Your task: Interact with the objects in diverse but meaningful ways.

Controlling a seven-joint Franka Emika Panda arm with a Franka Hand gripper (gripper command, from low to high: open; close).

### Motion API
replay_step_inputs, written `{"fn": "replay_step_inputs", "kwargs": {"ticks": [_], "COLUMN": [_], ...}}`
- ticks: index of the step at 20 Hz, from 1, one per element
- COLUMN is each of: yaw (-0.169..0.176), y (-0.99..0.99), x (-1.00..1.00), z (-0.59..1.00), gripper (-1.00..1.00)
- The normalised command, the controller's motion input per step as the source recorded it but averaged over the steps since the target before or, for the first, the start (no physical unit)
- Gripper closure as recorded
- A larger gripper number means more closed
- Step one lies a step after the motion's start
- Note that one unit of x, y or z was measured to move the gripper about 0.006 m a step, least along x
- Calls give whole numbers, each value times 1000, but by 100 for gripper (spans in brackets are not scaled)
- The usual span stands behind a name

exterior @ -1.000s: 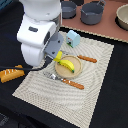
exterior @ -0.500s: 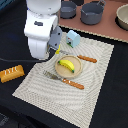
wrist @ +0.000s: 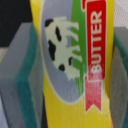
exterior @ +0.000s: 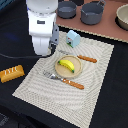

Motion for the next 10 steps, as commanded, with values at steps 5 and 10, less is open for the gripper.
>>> {"fn": "replay_step_inputs", "kwargs": {"ticks": [5, 10], "yaw": [100, 71], "y": [231, 29], "x": [-916, -684], "z": [-298, -378], "gripper": [100, 100]}}
